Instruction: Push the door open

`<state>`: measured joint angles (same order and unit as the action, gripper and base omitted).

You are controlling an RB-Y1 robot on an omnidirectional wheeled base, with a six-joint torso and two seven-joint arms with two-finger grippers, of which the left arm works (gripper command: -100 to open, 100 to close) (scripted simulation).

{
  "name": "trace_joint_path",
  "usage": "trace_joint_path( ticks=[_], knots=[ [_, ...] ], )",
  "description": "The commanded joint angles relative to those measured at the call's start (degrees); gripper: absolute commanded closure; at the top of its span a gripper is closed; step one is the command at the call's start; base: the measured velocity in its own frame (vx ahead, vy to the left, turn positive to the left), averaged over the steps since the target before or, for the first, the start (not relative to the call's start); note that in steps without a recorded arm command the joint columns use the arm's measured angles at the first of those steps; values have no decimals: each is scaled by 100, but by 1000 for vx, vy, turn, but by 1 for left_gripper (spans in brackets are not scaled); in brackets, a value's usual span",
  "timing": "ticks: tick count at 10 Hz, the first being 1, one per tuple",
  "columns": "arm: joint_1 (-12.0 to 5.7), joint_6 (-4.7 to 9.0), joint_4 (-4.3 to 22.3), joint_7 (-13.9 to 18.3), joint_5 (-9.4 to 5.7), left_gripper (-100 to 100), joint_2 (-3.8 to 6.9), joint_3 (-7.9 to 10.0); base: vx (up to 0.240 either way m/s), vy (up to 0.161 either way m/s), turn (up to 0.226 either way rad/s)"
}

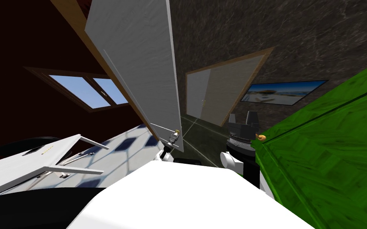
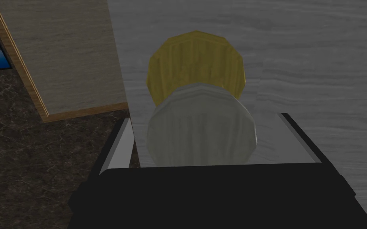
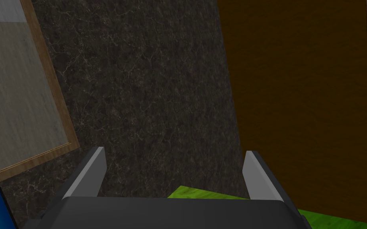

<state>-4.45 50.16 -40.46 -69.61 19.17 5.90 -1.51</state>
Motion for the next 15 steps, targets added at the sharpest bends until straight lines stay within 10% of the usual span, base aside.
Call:
trace_joint_path(
  ticks=[1, 3, 4, 9, 15],
  knots=[
    [-98, -82, 103, -113, -184, -100, 8, -111, 4, 2, -25],
    [-114, -99, 114, -127, -223, -100, 11, -137, 2, 1, -12],
    [-114, -99, 114, -127, -223, 100, 11, -137, 0, 0, 0],
    [-114, -99, 114, -127, -223, 100, 11, -137, 0, 0, 0],
    [-117, -105, 119, 713, -462, 100, 15, -95, 23, -12, -22]
  ],
)
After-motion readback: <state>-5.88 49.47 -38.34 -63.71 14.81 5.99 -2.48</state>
